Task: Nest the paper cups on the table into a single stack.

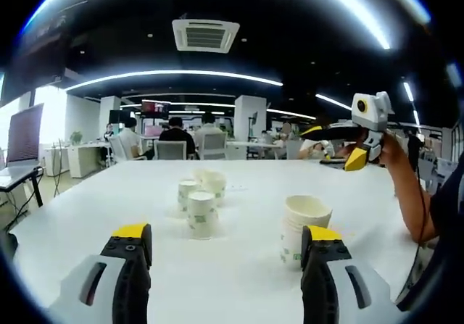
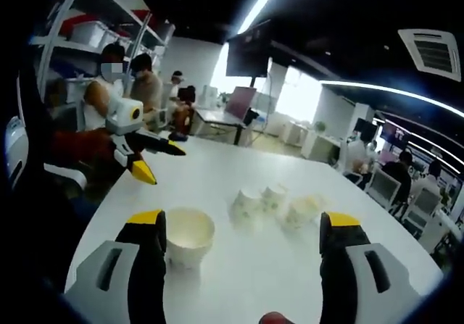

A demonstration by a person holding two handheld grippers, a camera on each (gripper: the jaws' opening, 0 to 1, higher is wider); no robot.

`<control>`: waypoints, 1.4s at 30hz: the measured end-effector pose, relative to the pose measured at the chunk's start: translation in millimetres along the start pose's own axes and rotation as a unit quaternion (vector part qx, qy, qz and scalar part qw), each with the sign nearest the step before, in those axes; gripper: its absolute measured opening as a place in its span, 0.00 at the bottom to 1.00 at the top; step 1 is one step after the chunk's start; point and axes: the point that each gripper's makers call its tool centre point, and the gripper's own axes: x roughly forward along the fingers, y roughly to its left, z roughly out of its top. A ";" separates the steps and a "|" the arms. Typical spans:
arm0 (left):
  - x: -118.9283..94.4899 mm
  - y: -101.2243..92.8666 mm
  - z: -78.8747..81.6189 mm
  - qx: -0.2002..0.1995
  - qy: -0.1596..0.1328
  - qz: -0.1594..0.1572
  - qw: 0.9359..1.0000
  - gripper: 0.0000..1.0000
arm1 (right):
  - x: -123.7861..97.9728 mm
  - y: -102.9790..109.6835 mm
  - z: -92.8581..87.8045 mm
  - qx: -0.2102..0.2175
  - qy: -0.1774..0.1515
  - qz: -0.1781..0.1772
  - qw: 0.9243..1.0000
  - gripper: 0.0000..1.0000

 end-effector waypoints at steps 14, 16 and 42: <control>25.2 9.9 -16.9 -0.002 0.032 0.011 0.999 0.79 | 4.4 2.9 -6.1 -0.004 0.011 0.006 1.000 0.85; 30.4 9.4 -18.7 -0.002 0.036 0.010 0.999 0.78 | 4.4 2.7 -6.2 -0.004 0.011 0.006 1.000 0.84; 115.3 17.0 -32.5 0.000 0.058 0.017 0.998 0.64 | 7.4 -3.0 -18.5 -0.001 0.025 0.007 1.000 0.78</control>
